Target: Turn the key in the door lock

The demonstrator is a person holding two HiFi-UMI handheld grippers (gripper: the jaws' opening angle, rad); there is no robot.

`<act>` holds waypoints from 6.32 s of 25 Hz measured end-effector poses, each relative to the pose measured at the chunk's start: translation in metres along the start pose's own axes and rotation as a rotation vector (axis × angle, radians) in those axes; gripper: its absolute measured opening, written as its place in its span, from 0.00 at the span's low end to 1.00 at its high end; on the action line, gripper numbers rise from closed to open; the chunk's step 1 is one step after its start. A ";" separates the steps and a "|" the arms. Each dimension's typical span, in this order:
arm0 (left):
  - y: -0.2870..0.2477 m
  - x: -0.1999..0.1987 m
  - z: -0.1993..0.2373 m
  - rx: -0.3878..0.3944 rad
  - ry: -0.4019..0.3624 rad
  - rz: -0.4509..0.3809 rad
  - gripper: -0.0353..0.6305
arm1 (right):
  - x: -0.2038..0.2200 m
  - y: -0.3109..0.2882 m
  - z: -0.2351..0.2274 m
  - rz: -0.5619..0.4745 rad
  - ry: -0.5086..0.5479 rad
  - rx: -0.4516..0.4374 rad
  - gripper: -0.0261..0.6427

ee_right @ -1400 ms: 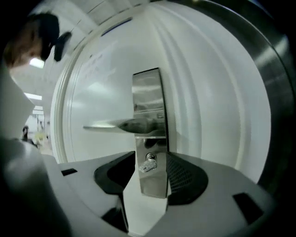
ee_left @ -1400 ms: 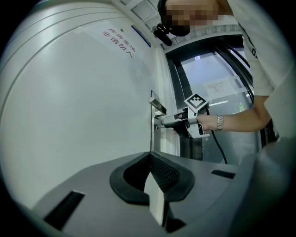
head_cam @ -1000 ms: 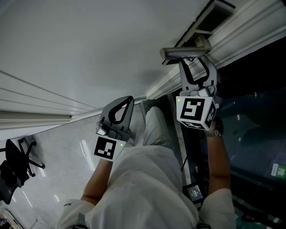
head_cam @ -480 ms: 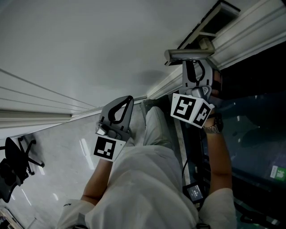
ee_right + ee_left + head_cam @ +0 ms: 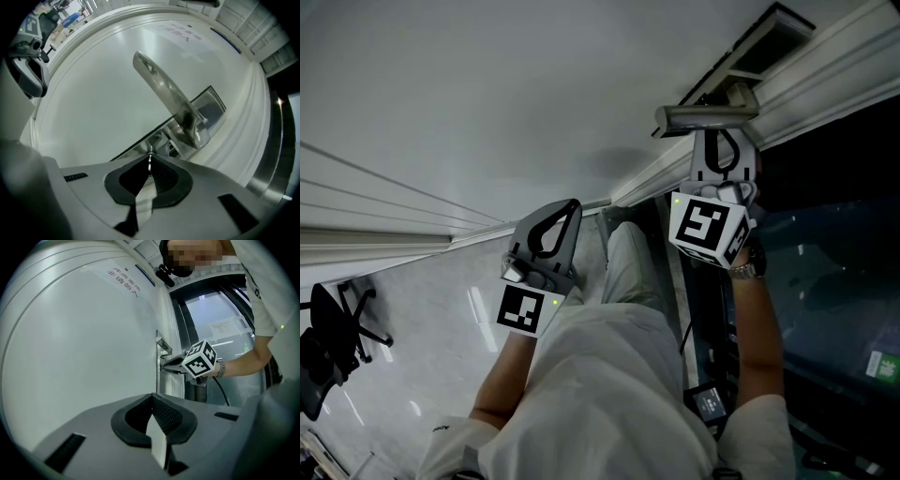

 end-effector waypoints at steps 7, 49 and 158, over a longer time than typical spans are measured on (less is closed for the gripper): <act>-0.001 0.001 0.001 -0.001 0.000 -0.001 0.06 | 0.001 -0.002 -0.010 -0.053 -0.311 -0.077 0.06; 0.001 0.003 -0.012 0.003 -0.013 0.006 0.06 | 0.033 0.004 -0.034 -0.387 -1.396 -0.543 0.30; 0.073 0.035 -0.030 0.058 0.003 0.192 0.06 | 0.005 0.117 0.195 -0.332 -0.695 -0.731 0.05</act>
Point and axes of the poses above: the fingertips, and each gripper's own axes: y backward along the fingers, z to its left, x out of its underside, the point moved 9 cm from there along y, backward along the fingers, and after that the axes turned 9 degrees about -x, right-handed, at the moved point
